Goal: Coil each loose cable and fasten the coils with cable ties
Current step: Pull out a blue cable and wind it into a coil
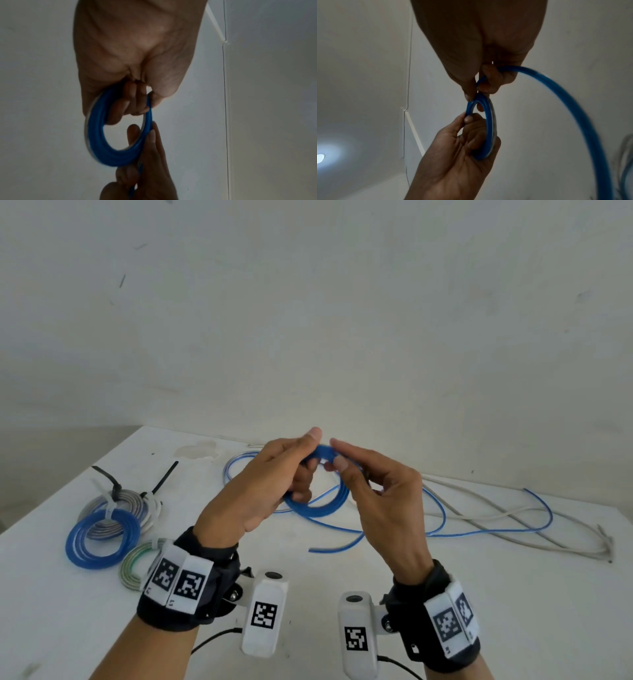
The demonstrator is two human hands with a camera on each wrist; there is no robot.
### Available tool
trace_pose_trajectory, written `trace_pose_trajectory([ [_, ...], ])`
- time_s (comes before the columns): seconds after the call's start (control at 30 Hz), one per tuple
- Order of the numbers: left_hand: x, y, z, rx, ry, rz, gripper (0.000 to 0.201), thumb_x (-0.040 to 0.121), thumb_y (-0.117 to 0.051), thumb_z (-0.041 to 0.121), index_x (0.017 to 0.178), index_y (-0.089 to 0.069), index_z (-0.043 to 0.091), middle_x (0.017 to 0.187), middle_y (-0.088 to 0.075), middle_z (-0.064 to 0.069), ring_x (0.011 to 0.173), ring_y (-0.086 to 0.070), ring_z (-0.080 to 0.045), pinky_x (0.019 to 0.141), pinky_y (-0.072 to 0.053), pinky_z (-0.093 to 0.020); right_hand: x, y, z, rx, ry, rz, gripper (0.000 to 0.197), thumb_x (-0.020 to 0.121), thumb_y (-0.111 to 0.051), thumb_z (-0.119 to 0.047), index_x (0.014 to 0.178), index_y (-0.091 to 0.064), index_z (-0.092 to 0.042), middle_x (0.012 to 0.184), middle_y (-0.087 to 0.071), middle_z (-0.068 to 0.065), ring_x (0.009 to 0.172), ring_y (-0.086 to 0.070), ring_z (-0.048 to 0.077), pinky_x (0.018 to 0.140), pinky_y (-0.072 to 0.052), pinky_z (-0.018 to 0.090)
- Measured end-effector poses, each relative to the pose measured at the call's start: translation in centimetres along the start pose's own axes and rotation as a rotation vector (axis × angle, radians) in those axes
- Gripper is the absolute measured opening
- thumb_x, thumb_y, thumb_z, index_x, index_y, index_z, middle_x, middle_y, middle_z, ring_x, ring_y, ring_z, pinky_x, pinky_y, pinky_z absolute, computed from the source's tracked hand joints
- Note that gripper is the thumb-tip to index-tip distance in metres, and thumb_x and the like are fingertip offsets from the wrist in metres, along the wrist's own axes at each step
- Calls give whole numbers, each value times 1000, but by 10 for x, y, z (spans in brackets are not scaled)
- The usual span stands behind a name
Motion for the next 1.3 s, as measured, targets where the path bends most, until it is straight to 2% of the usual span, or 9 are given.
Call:
trace_pose_trajectory([
  [0.1,3,7,5,-215,-20,100,47,106,-44,38,66,-44,13,55,-17,3,49,-16,-14,48,-27,-25,-1,2,1,92,-23,63,22,95,-69,-20,114,-75,-28,91,-80,-3,67,-60,7,62,-46,22],
  [0.2,2,5,7,-364,-42,145,45,107,-42,38,70,-43,13,57,-15,3,48,-17,-12,47,-30,-24,-3,-4,1,155,-37,77,28,91,-71,-27,119,-73,-32,90,-78,9,61,-47,12,57,-43,20],
  [0.37,3,-9,5,-407,-11,53,43,107,-37,30,74,-50,8,52,-25,1,46,-30,-15,55,-42,-30,2,11,-7,69,14,39,27,99,-63,-10,120,-71,-25,84,-77,1,65,-61,3,65,-42,13],
  [0.5,-1,-15,3,-276,72,-84,43,104,-31,23,70,-51,7,51,-31,-4,47,-37,-21,63,-53,-35,5,19,-12,-74,30,-97,28,99,-64,-10,115,-72,-32,86,-77,-4,85,-72,11,78,-54,26],
  [0.7,-5,-23,-5,14,105,-154,50,109,-34,32,74,-58,6,51,-30,0,45,-32,-16,63,-53,-32,1,15,-13,-241,58,-219,32,100,-63,-11,116,-73,-38,95,-77,-7,88,-68,29,79,-52,50],
  [0.8,-4,-19,-4,-62,109,-111,46,108,-37,32,73,-54,7,50,-24,4,44,-22,-13,52,-45,-27,1,15,-15,-197,44,-169,27,99,-64,-16,115,-74,-36,92,-77,-9,83,-68,20,70,-53,38],
  [0.93,-1,-9,7,-275,26,15,45,105,-39,28,67,-51,8,49,-19,5,43,-18,-12,47,-36,-26,2,16,-16,12,12,-18,23,99,-63,-14,114,-74,-28,88,-79,-3,58,-53,6,54,-41,20],
  [1.13,-2,-13,11,-460,-53,27,44,104,-37,30,67,-51,10,49,-19,6,45,-18,-11,49,-33,-25,-4,-3,-6,280,-47,47,29,102,-57,-16,127,-69,-20,92,-77,8,53,-37,13,50,-36,20],
  [1.3,-5,-10,8,-262,34,-64,42,101,-31,25,68,-52,8,49,-27,0,44,-30,-18,61,-49,-33,2,11,-13,138,12,-2,26,102,-57,-7,118,-73,-19,84,-74,7,64,-60,3,62,-43,18],
])
Point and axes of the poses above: each hand's wrist, its own x-axis towards the middle knuckle, its own y-axis out of the back of the hand, z = x × y, the point moved 7 cm from there along x, towards the middle knuckle
